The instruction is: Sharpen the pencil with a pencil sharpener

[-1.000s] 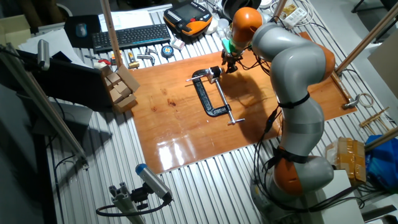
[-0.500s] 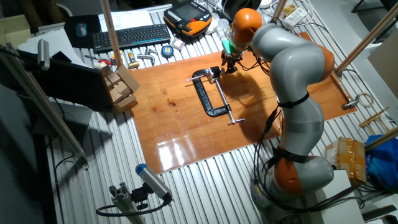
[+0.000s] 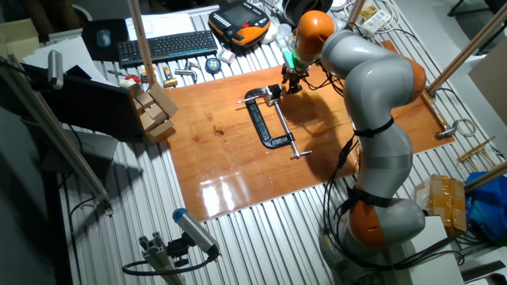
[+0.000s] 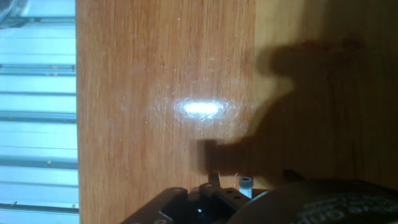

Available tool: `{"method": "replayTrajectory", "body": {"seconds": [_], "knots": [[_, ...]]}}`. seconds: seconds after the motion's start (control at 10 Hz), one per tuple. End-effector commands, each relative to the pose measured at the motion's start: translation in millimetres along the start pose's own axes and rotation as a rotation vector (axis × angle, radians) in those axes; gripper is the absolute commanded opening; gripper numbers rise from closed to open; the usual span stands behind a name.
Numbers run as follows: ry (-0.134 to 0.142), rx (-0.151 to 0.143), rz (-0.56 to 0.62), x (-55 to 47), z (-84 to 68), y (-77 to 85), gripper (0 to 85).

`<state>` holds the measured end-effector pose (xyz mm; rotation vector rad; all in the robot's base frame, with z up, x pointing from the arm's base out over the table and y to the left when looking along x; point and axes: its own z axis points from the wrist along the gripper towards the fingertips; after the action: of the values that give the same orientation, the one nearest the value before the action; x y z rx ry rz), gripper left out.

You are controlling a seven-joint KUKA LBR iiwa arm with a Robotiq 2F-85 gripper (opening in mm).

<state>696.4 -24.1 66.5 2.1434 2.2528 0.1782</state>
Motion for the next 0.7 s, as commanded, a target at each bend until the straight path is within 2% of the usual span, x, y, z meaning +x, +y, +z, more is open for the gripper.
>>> {"method": "replayTrajectory", "body": {"seconds": [0.0,0.6], "knots": [[-0.003,0.000,0.000,0.0,0.6,-0.2,51.0],[0.000,-0.005,0.008,0.5,4.4,-0.7,51.0]]}}
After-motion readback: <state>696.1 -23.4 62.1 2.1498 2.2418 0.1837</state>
